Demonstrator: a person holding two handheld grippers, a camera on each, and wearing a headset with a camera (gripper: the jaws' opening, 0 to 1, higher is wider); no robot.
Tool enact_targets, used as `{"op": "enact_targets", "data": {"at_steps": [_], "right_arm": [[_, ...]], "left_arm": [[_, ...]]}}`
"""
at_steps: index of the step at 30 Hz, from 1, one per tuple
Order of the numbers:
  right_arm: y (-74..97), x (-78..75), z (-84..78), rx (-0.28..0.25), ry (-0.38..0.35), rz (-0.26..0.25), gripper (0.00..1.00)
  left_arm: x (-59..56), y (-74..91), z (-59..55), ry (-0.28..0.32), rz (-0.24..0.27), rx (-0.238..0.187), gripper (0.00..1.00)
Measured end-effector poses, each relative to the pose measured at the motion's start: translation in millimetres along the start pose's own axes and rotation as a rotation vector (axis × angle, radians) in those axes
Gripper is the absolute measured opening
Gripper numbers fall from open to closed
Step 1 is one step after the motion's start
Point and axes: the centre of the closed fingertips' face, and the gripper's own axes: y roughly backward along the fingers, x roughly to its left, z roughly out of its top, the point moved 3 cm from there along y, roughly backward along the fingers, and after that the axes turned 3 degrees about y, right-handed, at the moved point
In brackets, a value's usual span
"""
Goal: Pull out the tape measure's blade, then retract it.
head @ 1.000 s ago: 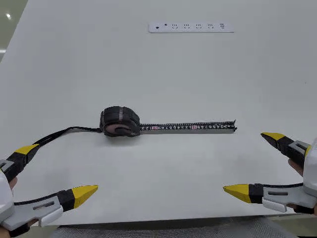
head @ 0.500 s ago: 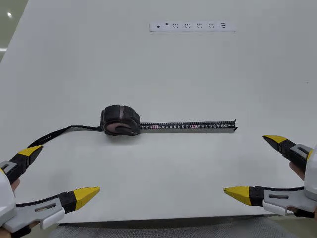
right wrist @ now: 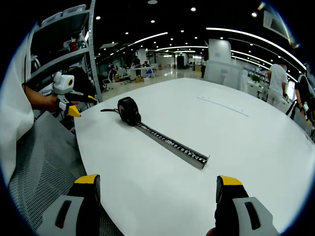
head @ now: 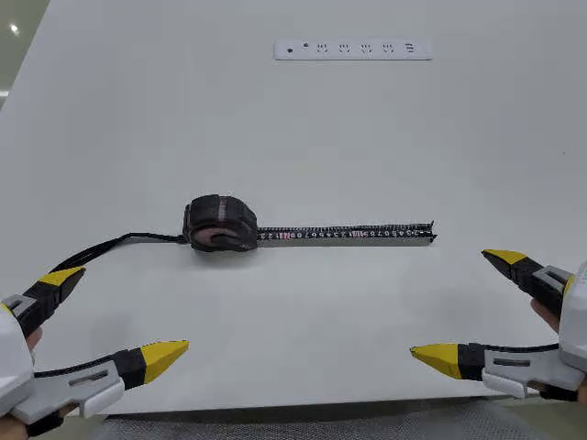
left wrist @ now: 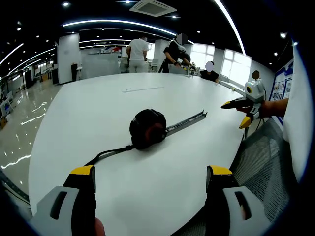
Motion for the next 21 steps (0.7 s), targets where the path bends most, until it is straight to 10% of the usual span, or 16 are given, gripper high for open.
{"op": "enact_targets", "data": {"at_steps": [21], "right_arm": [[-10.5,-4.8,2.2,-0.003,0.014,0.021,0.98]], "left_arm": [[-16.0,-46.6,29.8,0.020,-0.035,-0.007,0.92]]}}
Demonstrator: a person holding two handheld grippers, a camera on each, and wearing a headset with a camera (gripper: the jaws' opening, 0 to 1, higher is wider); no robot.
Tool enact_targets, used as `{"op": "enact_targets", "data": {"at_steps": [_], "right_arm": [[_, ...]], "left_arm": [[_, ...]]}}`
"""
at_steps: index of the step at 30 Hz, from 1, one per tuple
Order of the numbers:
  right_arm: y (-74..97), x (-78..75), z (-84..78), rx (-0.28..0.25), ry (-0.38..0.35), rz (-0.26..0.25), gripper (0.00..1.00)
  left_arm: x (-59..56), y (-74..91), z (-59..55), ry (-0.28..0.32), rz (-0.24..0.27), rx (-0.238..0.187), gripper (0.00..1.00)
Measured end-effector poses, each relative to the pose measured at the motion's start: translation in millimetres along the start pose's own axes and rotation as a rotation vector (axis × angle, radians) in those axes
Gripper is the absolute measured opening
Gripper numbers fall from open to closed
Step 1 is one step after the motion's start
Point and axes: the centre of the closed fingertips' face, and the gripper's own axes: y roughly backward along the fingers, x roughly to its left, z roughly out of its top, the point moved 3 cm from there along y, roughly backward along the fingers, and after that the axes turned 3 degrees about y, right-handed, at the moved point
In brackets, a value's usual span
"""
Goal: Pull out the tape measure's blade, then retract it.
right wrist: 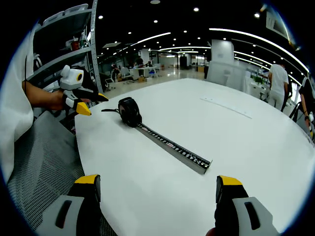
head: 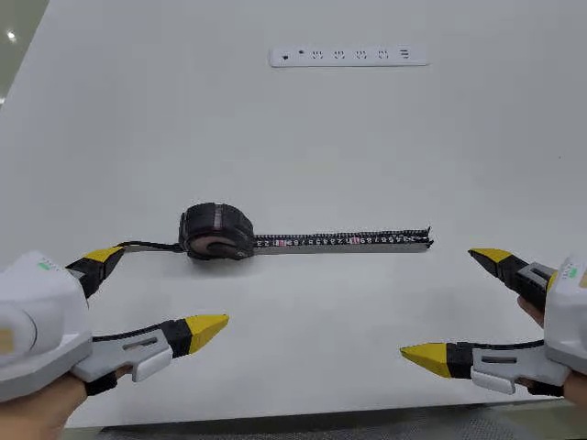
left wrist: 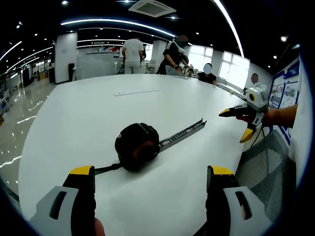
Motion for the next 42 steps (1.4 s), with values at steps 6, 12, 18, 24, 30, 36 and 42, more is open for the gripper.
{"op": "enact_targets", "data": {"at_steps": [6,12,18,24,30,36,42], "right_arm": [[-1.6,-1.6,0.4,-0.001,-0.003,-0.003,0.98],[-5.3,-2.5,1.2,0.000,-0.001,0.000,0.98],[-8.0,-4.6,3.5,-0.005,0.000,0.000,0.98],[-9.7,-8.9,1.4,-0.002,-0.001,-0.003,0.97],[-10.9,-15.2,2.0,-0.003,-0.003,-0.007,0.97],[-15.0,-16.8,4.4,-0.001,0.002,-0.001,0.96],[-23.2,-16.5,4.4,0.007,0.008,0.020,0.93]], "left_arm": [[-3.4,-12.4,2.6,-0.001,-0.010,0.011,0.91],[-2.4,-24.8,6.8,0.017,0.000,0.010,0.91],[-0.5,-36.3,9.5,0.057,0.016,0.008,0.90],[1.9,-51.2,12.2,0.068,0.021,0.019,0.88],[4.4,-60.9,17.0,0.079,0.014,0.014,0.87],[2.0,-65.9,15.4,0.093,0.012,0.017,0.85],[0.2,-69.1,16.1,0.125,0.052,-0.007,0.85]]}}
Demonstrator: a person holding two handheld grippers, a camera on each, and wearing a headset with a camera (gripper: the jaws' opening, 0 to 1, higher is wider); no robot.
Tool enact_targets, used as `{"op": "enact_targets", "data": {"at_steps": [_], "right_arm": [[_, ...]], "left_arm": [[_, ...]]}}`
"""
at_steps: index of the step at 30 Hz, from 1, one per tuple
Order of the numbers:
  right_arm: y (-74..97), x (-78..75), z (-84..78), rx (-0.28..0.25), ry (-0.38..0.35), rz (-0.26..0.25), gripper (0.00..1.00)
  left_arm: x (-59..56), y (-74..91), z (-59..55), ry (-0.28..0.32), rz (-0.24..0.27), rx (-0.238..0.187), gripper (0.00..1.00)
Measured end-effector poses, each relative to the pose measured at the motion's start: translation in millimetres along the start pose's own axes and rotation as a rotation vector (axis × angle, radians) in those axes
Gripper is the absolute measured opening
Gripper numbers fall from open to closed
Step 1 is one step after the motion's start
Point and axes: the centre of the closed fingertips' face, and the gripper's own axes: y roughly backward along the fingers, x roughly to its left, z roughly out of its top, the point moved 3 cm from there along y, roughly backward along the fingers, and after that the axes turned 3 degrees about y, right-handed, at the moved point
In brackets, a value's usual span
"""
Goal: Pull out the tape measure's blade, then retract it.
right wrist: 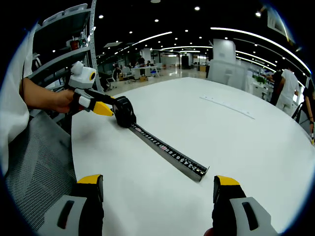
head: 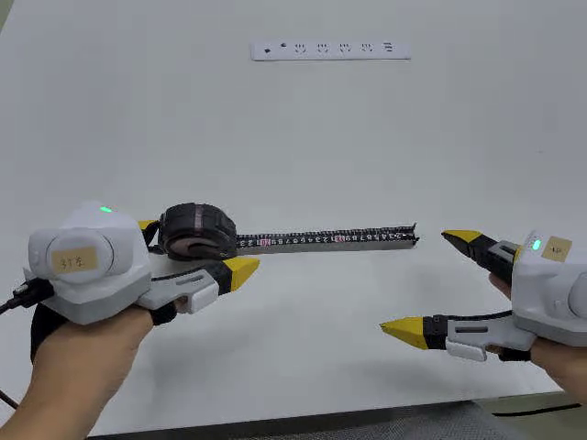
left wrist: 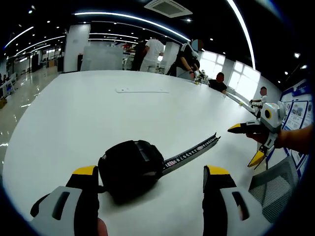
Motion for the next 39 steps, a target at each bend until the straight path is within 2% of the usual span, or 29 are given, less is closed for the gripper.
{"op": "enact_targets", "data": {"at_steps": [7,12,14,27,31,39], "right_arm": [[-7.1,-6.6,5.2,-0.008,0.023,0.029,0.84],[-12.5,-14.0,6.0,0.021,0.068,0.056,0.78],[-14.9,-18.4,5.2,0.028,0.081,0.064,0.74],[-22.8,-43.5,-0.5,0.080,0.196,0.116,0.55],[-26.0,-48.1,-3.6,0.096,0.220,0.136,0.49],[-32.4,-57.7,-3.6,0.108,0.244,0.158,0.44]], "left_arm": [[2.1,-6.0,-2.8,0.016,0.054,-0.008,0.84],[5.6,-9.0,-1.9,0.035,0.097,-0.018,0.81],[5.0,-11.6,-0.4,0.071,0.104,-0.032,0.81],[17.8,-19.6,-0.2,0.110,0.228,-0.026,0.69],[18.4,-21.5,-0.5,0.121,0.242,-0.028,0.67],[25.3,-23.2,-1.7,0.146,0.285,-0.023,0.61]]}}
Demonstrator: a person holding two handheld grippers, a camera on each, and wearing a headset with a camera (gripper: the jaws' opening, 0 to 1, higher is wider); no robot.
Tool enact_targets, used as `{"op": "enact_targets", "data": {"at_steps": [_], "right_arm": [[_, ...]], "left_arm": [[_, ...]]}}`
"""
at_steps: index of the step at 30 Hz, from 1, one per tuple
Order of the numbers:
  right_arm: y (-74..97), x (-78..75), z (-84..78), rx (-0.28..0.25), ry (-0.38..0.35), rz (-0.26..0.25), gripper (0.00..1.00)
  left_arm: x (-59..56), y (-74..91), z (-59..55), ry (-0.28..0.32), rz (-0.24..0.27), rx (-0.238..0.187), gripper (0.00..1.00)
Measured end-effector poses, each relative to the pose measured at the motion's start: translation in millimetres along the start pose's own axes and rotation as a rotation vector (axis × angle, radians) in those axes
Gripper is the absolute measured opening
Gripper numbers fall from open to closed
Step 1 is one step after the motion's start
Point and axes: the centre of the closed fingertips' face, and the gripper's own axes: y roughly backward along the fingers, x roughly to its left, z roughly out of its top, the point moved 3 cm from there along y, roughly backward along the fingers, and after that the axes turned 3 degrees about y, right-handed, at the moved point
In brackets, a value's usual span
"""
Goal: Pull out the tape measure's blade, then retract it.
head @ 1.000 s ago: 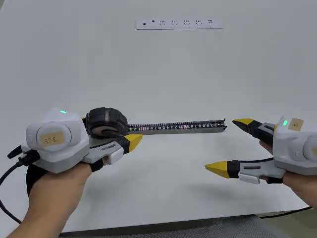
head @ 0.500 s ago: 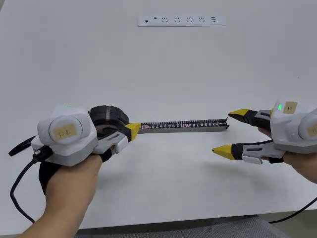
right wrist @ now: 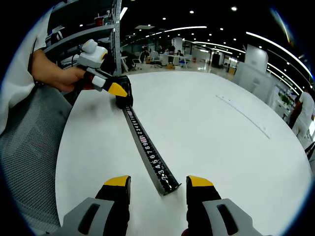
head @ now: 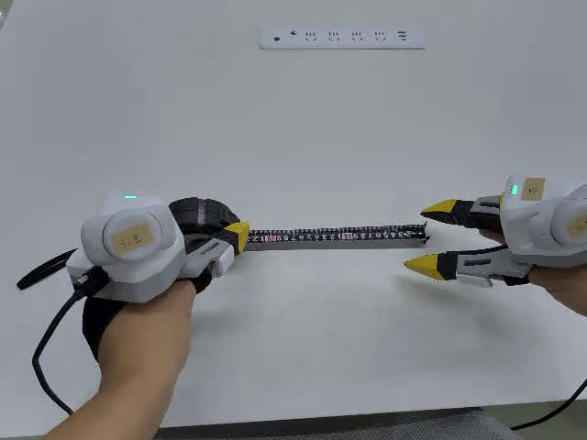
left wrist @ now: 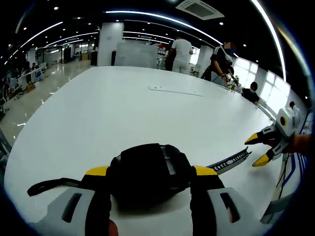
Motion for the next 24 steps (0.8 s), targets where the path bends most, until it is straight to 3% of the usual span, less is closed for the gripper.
{"op": "enact_targets", "data": {"at_steps": [24], "right_arm": [[-6.6,-12.6,-12.6,0.047,0.040,0.076,0.25]], "left_arm": [[0.6,-0.6,-0.5,0.007,-0.001,0.008,0.61]]}}
